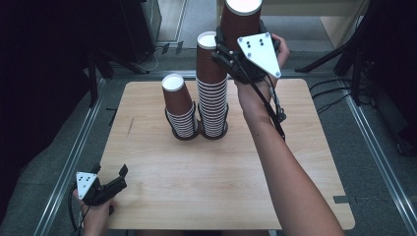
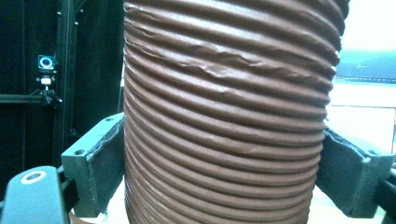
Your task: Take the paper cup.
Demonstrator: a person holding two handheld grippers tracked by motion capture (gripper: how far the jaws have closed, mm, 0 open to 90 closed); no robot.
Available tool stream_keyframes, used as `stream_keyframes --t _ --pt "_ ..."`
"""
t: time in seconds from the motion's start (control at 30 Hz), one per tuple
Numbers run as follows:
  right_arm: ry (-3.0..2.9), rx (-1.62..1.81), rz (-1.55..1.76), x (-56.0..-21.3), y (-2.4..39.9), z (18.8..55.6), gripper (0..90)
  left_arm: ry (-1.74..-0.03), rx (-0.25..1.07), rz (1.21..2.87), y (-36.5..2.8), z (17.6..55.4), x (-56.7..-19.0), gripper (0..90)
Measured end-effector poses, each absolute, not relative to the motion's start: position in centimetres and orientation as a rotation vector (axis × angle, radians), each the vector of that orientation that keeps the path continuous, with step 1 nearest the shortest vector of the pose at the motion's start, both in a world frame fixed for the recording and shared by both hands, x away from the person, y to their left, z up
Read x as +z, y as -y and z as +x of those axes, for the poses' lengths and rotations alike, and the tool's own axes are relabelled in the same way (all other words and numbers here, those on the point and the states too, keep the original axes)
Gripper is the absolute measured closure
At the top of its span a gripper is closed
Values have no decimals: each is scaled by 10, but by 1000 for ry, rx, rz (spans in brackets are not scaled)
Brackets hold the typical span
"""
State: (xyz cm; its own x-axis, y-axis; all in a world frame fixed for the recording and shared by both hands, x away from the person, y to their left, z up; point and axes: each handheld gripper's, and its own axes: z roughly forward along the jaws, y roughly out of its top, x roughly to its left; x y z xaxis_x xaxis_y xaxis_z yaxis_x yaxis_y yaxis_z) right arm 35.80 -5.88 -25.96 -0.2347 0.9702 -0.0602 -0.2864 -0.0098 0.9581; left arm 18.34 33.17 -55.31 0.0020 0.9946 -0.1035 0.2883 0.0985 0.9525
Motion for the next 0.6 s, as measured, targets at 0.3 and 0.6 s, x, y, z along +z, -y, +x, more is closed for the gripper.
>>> stream_keyframes --t 0.3,0.6 --pt "-1185 1471 858 -273 77 348 124 -1472 972 1332 -332 183 -553 36" --pt "-1207 1447 862 -298 89 335 124 -1476 971 1330 -332 184 -553 35"
